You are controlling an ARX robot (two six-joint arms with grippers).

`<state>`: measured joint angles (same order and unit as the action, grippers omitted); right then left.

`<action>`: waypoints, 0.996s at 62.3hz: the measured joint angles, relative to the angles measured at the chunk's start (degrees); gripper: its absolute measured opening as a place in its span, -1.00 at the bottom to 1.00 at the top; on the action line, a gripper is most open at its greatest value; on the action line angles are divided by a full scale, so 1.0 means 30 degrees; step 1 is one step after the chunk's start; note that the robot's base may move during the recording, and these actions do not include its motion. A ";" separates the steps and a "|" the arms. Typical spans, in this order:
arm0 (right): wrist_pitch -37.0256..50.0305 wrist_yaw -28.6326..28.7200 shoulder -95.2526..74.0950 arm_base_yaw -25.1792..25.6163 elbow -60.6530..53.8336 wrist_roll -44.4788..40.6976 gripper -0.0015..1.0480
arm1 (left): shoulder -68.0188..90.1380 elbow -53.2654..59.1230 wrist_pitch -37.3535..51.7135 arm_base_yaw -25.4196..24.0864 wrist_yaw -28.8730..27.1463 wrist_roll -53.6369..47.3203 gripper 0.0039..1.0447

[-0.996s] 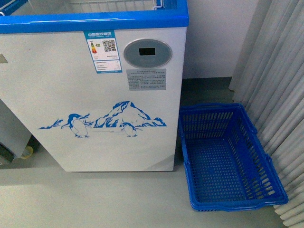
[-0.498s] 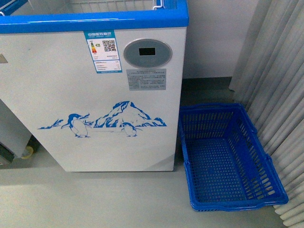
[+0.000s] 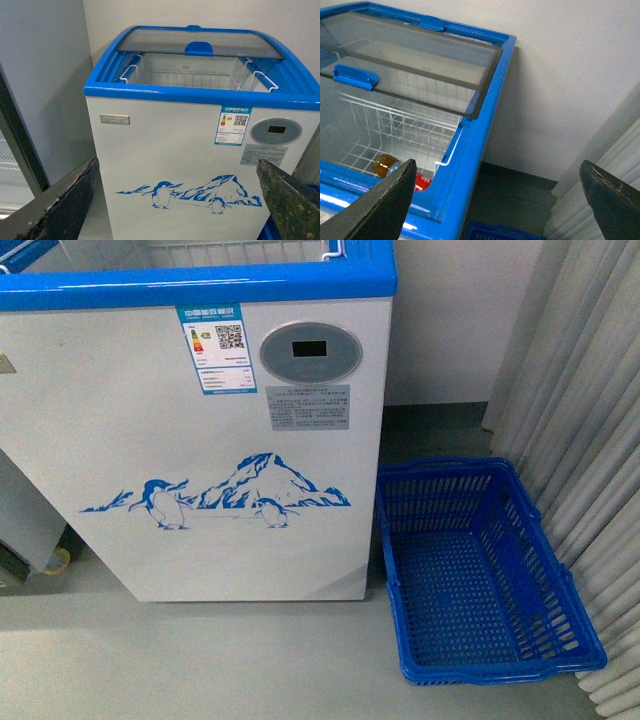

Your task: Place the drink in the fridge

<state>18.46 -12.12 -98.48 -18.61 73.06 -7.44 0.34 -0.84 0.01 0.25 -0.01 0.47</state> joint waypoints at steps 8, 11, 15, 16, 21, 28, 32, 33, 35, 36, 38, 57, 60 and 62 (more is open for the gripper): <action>0.0743 0.0262 0.1581 0.0597 -0.2193 0.0197 0.86 | 0.0000 0.0000 0.0000 0.0000 -0.0007 0.0000 0.85; 0.1035 0.0408 0.2273 0.0831 -0.3089 0.0277 0.86 | 0.0000 0.0000 0.0000 0.0000 0.0000 0.0000 0.85; 0.1377 0.0415 0.3075 0.1013 -0.4102 0.0488 0.86 | 0.0000 0.0000 0.0000 0.0000 -0.0007 0.0000 0.85; 0.1428 0.0430 0.3206 0.1042 -0.4262 0.0503 0.86 | 0.0000 0.0000 0.0000 0.0000 0.0000 0.0000 0.85; 0.2055 0.0386 0.4277 0.1202 -0.5581 0.0663 0.86 | 0.0000 0.0000 0.0000 0.0000 -0.0007 0.0000 0.85; 0.3118 -0.0372 0.6200 0.1319 -0.7934 0.0765 0.86 | 0.0000 0.0000 0.0000 0.0000 0.0000 -0.0007 0.85; 0.3577 -0.0736 0.7439 0.1370 -0.9362 0.0962 0.86 | 0.0000 0.0000 0.0000 0.0000 0.0000 0.0000 0.85; 0.3701 -0.0838 0.7708 0.1370 -0.9668 0.0976 0.86 | 0.0000 0.0000 0.0000 0.0000 0.0000 0.0000 0.85; 0.4014 -0.0991 0.8349 0.1406 -1.0397 0.1129 0.86 | 0.0000 0.0000 0.0000 0.0000 0.0000 -0.0007 0.85; 0.4058 -0.0998 0.8612 0.1406 -1.0659 0.1180 0.86 | 0.0000 0.0000 0.0000 0.0000 0.0000 0.0000 0.85; 0.4189 -0.0969 0.9020 0.1406 -1.1060 0.1202 0.86 | 0.0000 0.0000 0.0000 0.0000 -0.0007 0.0000 0.85; 0.3206 -0.0328 1.6371 0.2164 -1.5511 0.1727 0.86 | 0.0000 0.0000 0.0000 0.0000 0.0000 -0.0007 0.85; 0.2769 -0.0007 1.7821 0.2565 -1.6094 0.1690 0.86 | 0.0000 0.0000 0.0000 0.0000 -0.0007 -0.0007 0.85; 0.2616 0.0248 1.8680 0.2863 -1.6444 0.1705 0.86 | 0.0000 0.0000 0.0000 0.0000 -0.0007 0.0000 0.85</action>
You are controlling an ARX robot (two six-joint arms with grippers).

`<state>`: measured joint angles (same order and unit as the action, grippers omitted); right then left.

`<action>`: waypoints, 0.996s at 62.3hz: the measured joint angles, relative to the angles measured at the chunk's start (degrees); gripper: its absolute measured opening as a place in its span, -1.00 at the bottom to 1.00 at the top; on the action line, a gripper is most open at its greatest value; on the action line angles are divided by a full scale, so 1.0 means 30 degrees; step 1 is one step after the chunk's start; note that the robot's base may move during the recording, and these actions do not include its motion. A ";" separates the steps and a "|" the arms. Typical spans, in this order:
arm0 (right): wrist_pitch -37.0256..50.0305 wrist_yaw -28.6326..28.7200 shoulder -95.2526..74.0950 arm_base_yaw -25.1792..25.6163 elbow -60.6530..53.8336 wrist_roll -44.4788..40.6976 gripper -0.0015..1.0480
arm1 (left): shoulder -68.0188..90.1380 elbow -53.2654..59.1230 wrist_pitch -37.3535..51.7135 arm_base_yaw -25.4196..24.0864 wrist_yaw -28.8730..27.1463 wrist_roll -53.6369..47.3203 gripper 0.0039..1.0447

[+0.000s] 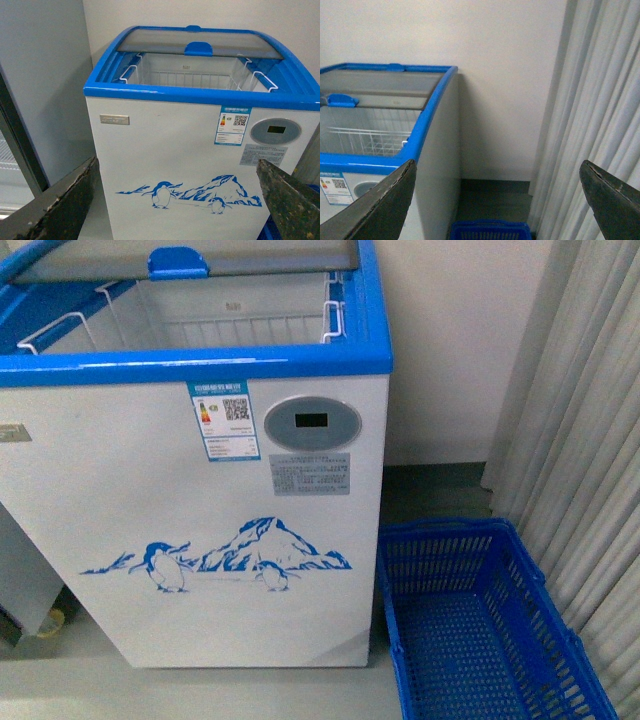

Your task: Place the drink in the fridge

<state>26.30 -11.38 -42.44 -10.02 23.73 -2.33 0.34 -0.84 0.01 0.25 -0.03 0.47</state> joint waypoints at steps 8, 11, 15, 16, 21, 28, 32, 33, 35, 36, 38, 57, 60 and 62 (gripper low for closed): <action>-0.1953 0.1792 0.4204 0.1989 -0.2193 -0.0080 0.86 | 0.0000 0.0000 0.0000 0.0000 0.0000 -0.0007 0.85; -0.3402 0.2353 0.6273 0.2820 -0.3264 -0.0146 0.86 | 0.0000 0.0000 0.0000 0.0000 0.0007 -0.0007 0.85; -0.5020 0.2754 0.8524 0.3439 -0.4255 -0.0124 0.86 | 0.0000 0.0000 0.0000 0.0000 0.0007 0.0000 0.85; -0.5362 0.2747 0.8903 0.3490 -0.4386 -0.0117 0.86 | 0.0000 0.0000 0.0000 0.0000 0.0007 0.0000 0.85; -0.6965 0.2397 1.2029 0.3031 -0.5982 0.0335 0.82 | 0.0000 0.0000 0.0000 0.0000 0.0000 -0.0007 0.85; -0.8801 0.3752 1.3464 0.3279 -0.7286 0.0495 0.27 | 0.0000 0.0000 0.0000 0.0000 0.0000 -0.0007 0.85; -0.8794 0.3752 1.3923 0.3300 -0.7621 0.0510 -0.03 | -0.0007 0.0000 0.0000 0.0000 0.0022 -0.0015 0.85; -0.8794 0.3781 1.3974 0.3293 -0.7621 0.0510 -0.09 | -0.0007 0.0000 0.0000 0.0000 0.0015 -0.0015 0.85; -0.8794 0.3774 1.4018 0.3293 -0.7621 0.0510 -0.26 | -0.0007 0.0000 0.0000 0.0000 0.0007 -0.0015 0.85; -0.8794 0.3781 1.4018 0.3300 -0.7621 0.0510 -0.33 | -0.0007 0.0000 0.0000 0.0000 0.0015 -0.0015 0.85; -0.8794 0.3774 1.4018 0.3300 -0.7621 0.0517 -0.46 | -0.0007 0.0000 0.0000 0.0000 0.0007 -0.0015 0.85; -0.8794 0.3781 1.4032 0.3300 -0.7621 0.0554 -0.90 | -0.0007 0.0000 0.0000 0.0000 0.0007 -0.0015 0.85; -0.8794 0.3781 1.4032 0.3300 -0.7621 0.0554 -0.74 | -0.0007 0.0000 0.0000 0.0000 0.0007 -0.0015 0.85; -0.8794 0.3781 1.4032 0.3300 -0.7621 0.0554 -0.64 | -0.0007 0.0000 0.0000 0.0000 0.0007 -0.0015 0.85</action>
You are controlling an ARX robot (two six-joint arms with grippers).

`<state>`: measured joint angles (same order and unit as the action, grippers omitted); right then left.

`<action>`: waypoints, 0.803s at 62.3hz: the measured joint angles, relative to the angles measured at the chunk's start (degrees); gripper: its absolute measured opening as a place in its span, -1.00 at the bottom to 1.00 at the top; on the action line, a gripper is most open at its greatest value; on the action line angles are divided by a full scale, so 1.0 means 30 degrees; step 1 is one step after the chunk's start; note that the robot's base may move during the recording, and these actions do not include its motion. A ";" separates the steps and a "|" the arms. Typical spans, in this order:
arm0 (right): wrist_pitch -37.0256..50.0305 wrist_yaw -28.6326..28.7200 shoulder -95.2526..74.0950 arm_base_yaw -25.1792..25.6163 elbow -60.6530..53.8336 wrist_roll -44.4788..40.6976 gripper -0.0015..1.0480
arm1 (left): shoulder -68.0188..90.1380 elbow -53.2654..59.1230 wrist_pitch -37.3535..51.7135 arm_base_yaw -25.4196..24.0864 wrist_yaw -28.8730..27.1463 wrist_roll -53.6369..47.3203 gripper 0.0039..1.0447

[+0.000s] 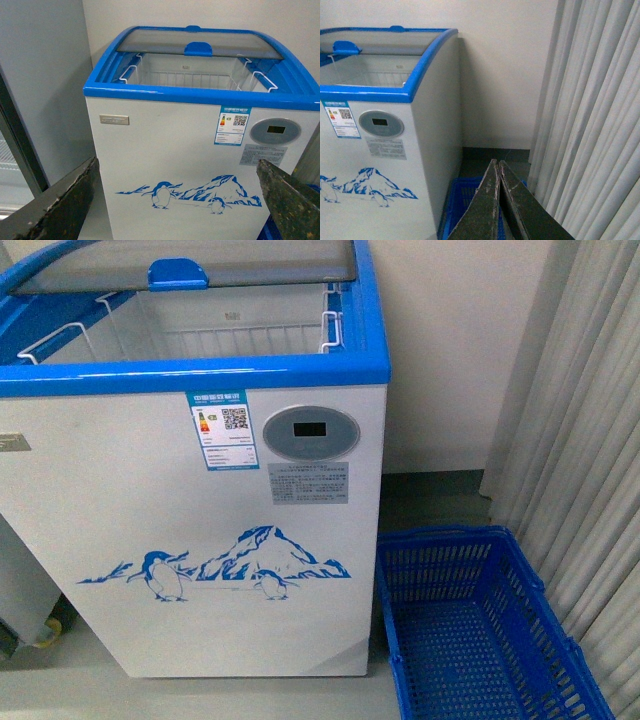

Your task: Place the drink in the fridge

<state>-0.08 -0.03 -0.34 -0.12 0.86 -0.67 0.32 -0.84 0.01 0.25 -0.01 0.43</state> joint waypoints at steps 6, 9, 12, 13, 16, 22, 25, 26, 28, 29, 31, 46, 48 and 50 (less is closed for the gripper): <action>0.0000 0.0000 0.0000 0.0000 0.0000 0.0000 -0.34 | 0.0000 0.0000 0.0000 0.0000 0.0000 0.0000 0.85; 0.0000 0.0000 0.0000 -0.0007 0.0000 0.0000 -0.14 | 0.0000 0.0000 0.0000 0.0000 0.0000 0.0000 0.85; 0.0000 0.0000 0.0000 -0.0007 0.0000 0.0000 0.10 | 0.0000 0.0000 -0.0007 0.0000 0.0000 0.0000 0.85; 0.0000 0.0000 0.0000 0.0000 0.0000 0.0000 0.13 | 0.0000 0.0000 0.0000 0.0000 0.0000 0.0000 0.85; 0.0000 0.0000 0.0007 0.0000 0.0000 0.0000 0.29 | 0.0000 0.0000 0.0000 0.0000 0.0000 0.0000 0.85; 0.0000 0.0000 0.0007 -0.0007 0.0000 0.0000 0.59 | 0.0000 0.0000 0.0000 0.0000 0.0000 0.0000 0.85; 0.0000 0.0000 0.0000 -0.0007 0.0000 0.0000 0.77 | 0.0000 0.0000 0.0000 0.0000 0.0000 0.0000 0.85; 0.0000 0.0007 0.0000 0.0000 0.0000 0.0000 0.80 | 0.0000 0.0000 0.0000 0.0000 0.0000 0.0000 0.85; 0.0000 0.0000 0.0000 0.0000 0.0000 0.0007 0.88 | 0.0000 0.0000 0.0000 0.0000 0.0000 0.0000 0.85; 0.0000 0.0007 0.0000 -0.0007 0.0000 0.0022 0.88 | 0.0000 0.0000 -0.0007 0.0000 0.0000 0.0000 0.85; 0.0000 0.0000 0.0000 0.0000 0.0000 0.0022 0.86 | 0.0000 0.0000 0.0000 0.0000 0.0000 0.0000 0.85; 0.0000 0.0000 0.0007 -0.0007 0.0000 0.0022 0.86 | 0.0000 0.0000 0.0000 0.0000 0.0000 0.0000 0.85; 0.0000 0.0007 0.0007 -0.0007 0.0000 0.0022 0.86 | 0.0000 0.0000 0.0000 0.0000 0.0000 0.0000 0.85; 0.0000 0.0000 0.0000 0.0000 0.0000 0.0022 0.86 | 0.0000 0.0000 0.0000 0.0000 0.0000 0.0000 0.85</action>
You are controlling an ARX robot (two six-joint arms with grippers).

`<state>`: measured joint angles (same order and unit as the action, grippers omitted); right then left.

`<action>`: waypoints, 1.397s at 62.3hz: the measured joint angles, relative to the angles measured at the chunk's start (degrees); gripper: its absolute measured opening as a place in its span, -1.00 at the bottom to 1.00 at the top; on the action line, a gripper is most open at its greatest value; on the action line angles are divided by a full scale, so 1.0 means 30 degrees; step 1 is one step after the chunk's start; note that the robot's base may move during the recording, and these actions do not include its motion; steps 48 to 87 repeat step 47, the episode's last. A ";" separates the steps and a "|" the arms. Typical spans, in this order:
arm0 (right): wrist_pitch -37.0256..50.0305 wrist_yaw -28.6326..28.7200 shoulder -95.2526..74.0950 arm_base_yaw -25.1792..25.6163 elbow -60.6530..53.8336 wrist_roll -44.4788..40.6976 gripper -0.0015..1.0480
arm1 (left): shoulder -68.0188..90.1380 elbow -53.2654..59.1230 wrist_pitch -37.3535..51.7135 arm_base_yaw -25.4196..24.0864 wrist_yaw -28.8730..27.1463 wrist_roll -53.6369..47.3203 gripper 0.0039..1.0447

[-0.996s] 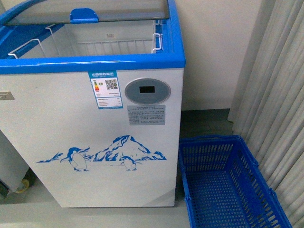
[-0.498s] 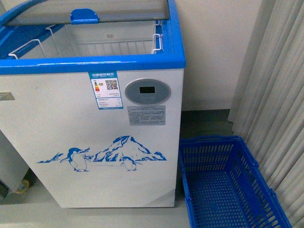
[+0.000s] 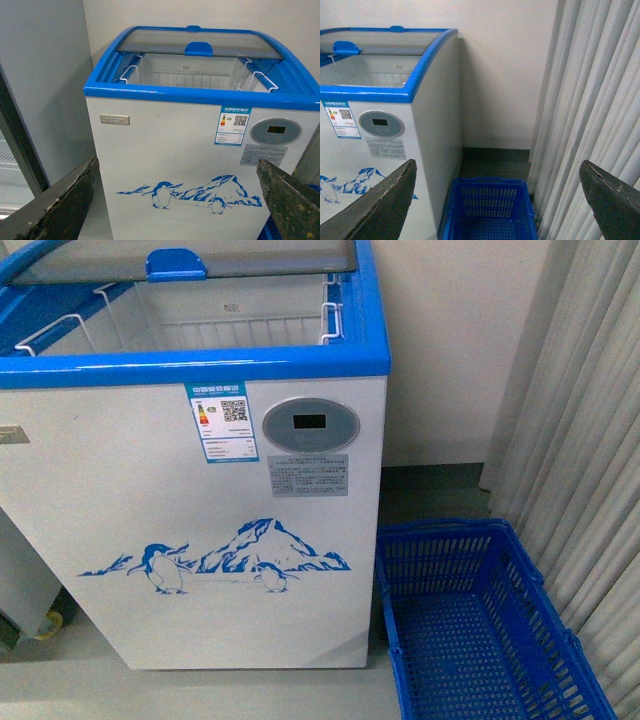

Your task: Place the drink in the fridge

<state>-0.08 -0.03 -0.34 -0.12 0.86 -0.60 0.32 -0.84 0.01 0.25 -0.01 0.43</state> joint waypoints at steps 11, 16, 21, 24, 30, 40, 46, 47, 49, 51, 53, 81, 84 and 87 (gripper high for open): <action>0.0000 0.0000 0.0007 -0.0007 0.0000 0.0000 0.86 | 0.0000 0.0000 0.0000 0.0000 0.0000 0.0000 0.85; 0.0000 0.0000 0.0007 0.0000 0.0000 0.0000 0.86 | 0.0000 0.0000 0.0000 0.0000 0.0000 0.0000 0.85; 0.0000 0.0000 0.0007 -0.0007 0.0000 0.0000 0.86 | 0.0000 0.0000 0.0000 0.0000 0.0000 0.0000 0.85; 0.0000 0.0000 0.0000 0.0000 0.0000 0.0000 0.86 | 0.0000 0.0000 0.0000 0.0000 0.0000 0.0000 0.85; 0.0000 0.0000 0.0007 0.0000 0.0000 0.0000 0.86 | 0.0000 0.0000 0.0000 0.0000 0.0000 0.0000 0.85; 0.0000 0.0000 0.0000 0.0000 0.0000 0.0000 0.86 | 0.0000 0.0000 0.0000 0.0000 0.0000 0.0000 0.85; 0.0000 0.0000 0.0000 0.0000 0.0000 0.0000 0.86 | 0.0000 0.0000 0.0000 0.0000 0.0000 0.0000 0.85; 0.0000 0.0000 0.0000 0.0000 0.0000 0.0000 0.86 | 0.0000 0.0000 0.0000 0.0000 0.0000 0.0000 0.85; 0.0000 0.0000 0.0000 0.0000 0.0000 0.0000 0.86 | 0.0000 0.0000 0.0000 0.0000 0.0000 0.0000 0.85; 0.0000 0.0000 0.0000 0.0000 0.0000 0.0000 0.86 | 0.0000 0.0000 0.0000 0.0000 0.0000 0.0000 0.85; 0.0000 0.0000 0.0000 0.0000 0.0000 0.0000 0.86 | 0.0000 0.0000 0.0000 0.0000 0.0000 0.0000 0.85; 0.0000 0.0000 0.0000 0.0000 0.0000 0.0000 0.86 | 0.0000 0.0000 0.0000 0.0000 0.0000 0.0000 0.85; 0.0000 0.0000 0.0000 0.0000 0.0000 0.0000 0.86 | 0.0000 0.0000 0.0000 0.0000 0.0000 0.0000 0.85; 0.0000 0.0000 0.0000 0.0000 0.0000 0.0000 0.86 | 0.0000 0.0000 0.0000 0.0000 0.0000 0.0000 0.85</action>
